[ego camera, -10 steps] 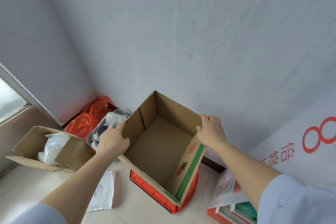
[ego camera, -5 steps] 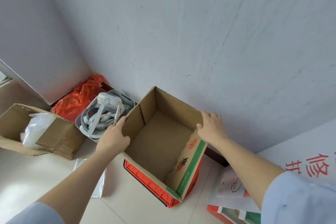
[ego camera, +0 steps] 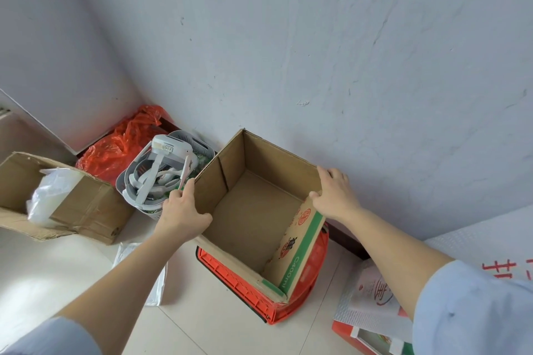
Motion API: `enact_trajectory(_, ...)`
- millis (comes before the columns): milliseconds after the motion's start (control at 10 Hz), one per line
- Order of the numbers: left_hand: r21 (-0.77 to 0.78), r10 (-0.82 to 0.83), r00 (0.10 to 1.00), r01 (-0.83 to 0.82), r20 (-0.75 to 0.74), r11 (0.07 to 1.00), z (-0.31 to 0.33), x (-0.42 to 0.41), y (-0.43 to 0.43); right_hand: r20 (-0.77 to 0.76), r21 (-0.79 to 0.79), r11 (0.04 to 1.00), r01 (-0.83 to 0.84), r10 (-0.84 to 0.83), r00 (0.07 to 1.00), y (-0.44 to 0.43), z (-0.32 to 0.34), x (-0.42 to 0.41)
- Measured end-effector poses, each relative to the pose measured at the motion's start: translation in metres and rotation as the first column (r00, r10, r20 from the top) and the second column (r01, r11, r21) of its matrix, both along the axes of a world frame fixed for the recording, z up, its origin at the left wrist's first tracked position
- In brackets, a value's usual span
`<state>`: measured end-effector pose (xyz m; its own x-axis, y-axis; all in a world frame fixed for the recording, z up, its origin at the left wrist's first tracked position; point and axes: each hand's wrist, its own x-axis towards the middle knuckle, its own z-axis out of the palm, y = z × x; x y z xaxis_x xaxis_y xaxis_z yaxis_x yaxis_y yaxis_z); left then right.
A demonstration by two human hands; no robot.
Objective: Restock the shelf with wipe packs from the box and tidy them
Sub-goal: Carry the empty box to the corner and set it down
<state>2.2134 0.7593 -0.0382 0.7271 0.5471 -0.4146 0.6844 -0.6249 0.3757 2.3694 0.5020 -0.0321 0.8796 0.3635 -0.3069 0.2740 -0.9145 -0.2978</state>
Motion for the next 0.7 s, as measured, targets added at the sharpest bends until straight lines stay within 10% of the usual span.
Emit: enact_trajectory(700,0.118,-0.228,0.970,0.237,-0.081,0.964,0.042,0.017,-0.024,-0.160,-0.058,0.998,-0.019,0.009,0.987,-0.001,0.031,-0.017)
